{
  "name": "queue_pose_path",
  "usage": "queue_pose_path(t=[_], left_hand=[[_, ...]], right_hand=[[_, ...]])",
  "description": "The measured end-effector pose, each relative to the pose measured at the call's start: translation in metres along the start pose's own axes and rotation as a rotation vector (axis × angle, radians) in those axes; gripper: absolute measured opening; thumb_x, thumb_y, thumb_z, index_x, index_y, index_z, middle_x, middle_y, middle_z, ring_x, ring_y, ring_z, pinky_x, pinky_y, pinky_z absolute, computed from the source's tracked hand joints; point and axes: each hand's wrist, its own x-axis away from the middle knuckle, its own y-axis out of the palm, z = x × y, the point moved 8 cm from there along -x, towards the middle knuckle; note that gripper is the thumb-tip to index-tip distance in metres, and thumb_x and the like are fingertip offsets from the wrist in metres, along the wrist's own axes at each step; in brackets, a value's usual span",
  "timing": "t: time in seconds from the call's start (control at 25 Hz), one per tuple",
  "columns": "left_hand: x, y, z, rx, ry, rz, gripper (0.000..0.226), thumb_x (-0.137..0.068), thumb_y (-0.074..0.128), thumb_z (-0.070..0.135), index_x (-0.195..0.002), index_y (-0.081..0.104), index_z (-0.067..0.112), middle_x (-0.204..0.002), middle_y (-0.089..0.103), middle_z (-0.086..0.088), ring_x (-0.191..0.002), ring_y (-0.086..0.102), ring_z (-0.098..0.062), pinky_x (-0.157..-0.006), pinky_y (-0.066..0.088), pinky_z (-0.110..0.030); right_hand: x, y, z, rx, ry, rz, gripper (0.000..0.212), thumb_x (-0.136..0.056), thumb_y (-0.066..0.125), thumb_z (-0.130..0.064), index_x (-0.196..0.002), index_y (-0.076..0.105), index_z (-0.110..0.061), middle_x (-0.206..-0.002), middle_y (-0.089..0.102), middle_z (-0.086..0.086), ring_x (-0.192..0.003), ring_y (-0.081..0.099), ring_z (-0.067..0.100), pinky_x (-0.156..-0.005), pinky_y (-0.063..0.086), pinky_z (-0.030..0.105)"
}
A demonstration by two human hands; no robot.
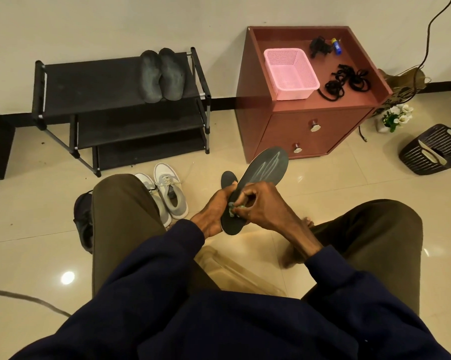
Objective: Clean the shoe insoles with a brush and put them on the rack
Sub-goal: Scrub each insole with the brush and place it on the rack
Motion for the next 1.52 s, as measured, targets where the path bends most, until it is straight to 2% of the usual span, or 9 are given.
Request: queue_pose_path(t=[0.12, 0.24, 0.36, 0.48, 0.76, 0.96, 1.24, 1.44, 1.52], left_hand=[[0.0, 0.004, 0.006, -0.023, 0.051, -0.035, 0.067, -0.099, 0.051, 0.056, -0.139, 0.057, 0.004, -0.114, 0.065, -0.023, -0.085, 0.066, -0.032, -0.074, 0.055, -0.043], [-0.005, 0.002, 0.003, -0.059, 0.048, -0.056, 0.073, -0.096, 0.051, 0.06, -0.142, 0.054, 0.003, -0.123, 0.062, -0.026, -0.09, 0.063, -0.032, -0.079, 0.054, -0.044], [-0.004, -0.001, 0.001, -0.047, 0.027, -0.026, 0.065, -0.102, 0.047, 0.055, -0.139, 0.057, 0.003, -0.113, 0.066, -0.022, -0.085, 0.066, -0.031, -0.073, 0.055, -0.043], [-0.002, -0.003, 0.004, -0.075, 0.031, 0.03, 0.049, -0.106, 0.041, 0.048, -0.114, 0.07, 0.009, -0.093, 0.074, -0.012, -0.074, 0.071, -0.024, -0.064, 0.059, -0.035], [-0.003, 0.002, 0.008, -0.018, 0.08, -0.067, 0.063, -0.106, 0.035, 0.053, -0.138, 0.059, 0.004, -0.123, 0.065, -0.023, -0.087, 0.062, -0.029, -0.076, 0.053, -0.041], [0.0, 0.0, 0.009, -0.006, 0.074, 0.011, 0.052, -0.108, 0.04, 0.047, -0.129, 0.062, 0.006, -0.103, 0.075, -0.013, -0.078, 0.074, -0.025, -0.063, 0.06, -0.037], [0.0, 0.01, 0.006, -0.036, 0.059, -0.14, 0.065, -0.105, 0.038, 0.056, -0.141, 0.057, 0.005, -0.129, 0.063, -0.024, -0.089, 0.061, -0.029, -0.08, 0.052, -0.042], [-0.005, 0.002, 0.002, -0.007, 0.032, -0.088, 0.068, -0.095, 0.057, 0.057, -0.142, 0.055, 0.008, -0.122, 0.062, -0.023, -0.09, 0.065, -0.033, -0.078, 0.052, -0.046], [-0.002, 0.008, 0.003, -0.002, 0.03, -0.124, 0.066, -0.098, 0.053, 0.056, -0.141, 0.055, 0.006, -0.122, 0.062, -0.024, -0.089, 0.064, -0.033, -0.078, 0.052, -0.045]], right_hand=[[-0.009, -0.038, 0.017, 0.162, 0.028, 0.283, 0.008, -0.081, 0.084, -0.01, -0.078, 0.076, -0.01, -0.075, 0.07, -0.004, -0.059, 0.067, 0.008, -0.056, 0.06, 0.033], [-0.006, -0.059, 0.028, 0.239, 0.053, 0.463, 0.009, -0.081, 0.083, -0.009, -0.086, 0.076, -0.011, -0.081, 0.068, -0.006, -0.068, 0.063, -0.002, -0.062, 0.059, 0.02], [-0.002, -0.032, 0.016, 0.103, 0.049, 0.229, 0.01, -0.081, 0.084, -0.007, -0.087, 0.077, -0.01, -0.08, 0.071, -0.004, -0.065, 0.068, 0.002, -0.057, 0.056, 0.017], [0.002, 0.002, 0.002, 0.118, 0.021, -0.074, 0.012, -0.077, 0.083, -0.003, -0.083, 0.078, -0.012, -0.076, 0.074, 0.0, -0.062, 0.071, 0.009, -0.057, 0.061, 0.028], [-0.007, -0.07, 0.03, 0.31, 0.069, 0.453, 0.011, -0.077, 0.083, -0.007, -0.082, 0.076, -0.014, -0.079, 0.071, -0.002, -0.066, 0.065, 0.006, -0.064, 0.061, 0.031], [0.0, -0.022, 0.008, 0.148, 0.025, 0.013, 0.009, -0.078, 0.083, -0.003, -0.08, 0.078, -0.01, -0.072, 0.073, -0.002, -0.058, 0.069, 0.004, -0.056, 0.053, 0.016], [-0.008, -0.072, 0.033, 0.243, 0.016, 0.48, 0.014, -0.08, 0.083, -0.01, -0.094, 0.078, -0.011, -0.087, 0.073, 0.0, -0.072, 0.064, 0.001, -0.068, 0.056, 0.014], [-0.005, -0.021, 0.009, 0.112, -0.062, 0.187, 0.014, -0.08, 0.085, -0.012, -0.093, 0.081, -0.011, -0.087, 0.072, 0.0, -0.073, 0.067, 0.006, -0.064, 0.055, 0.016], [-0.01, -0.033, 0.012, 0.127, -0.059, 0.271, 0.011, -0.08, 0.085, -0.012, -0.091, 0.081, -0.01, -0.085, 0.072, 0.0, -0.071, 0.066, 0.006, -0.062, 0.054, 0.016]])
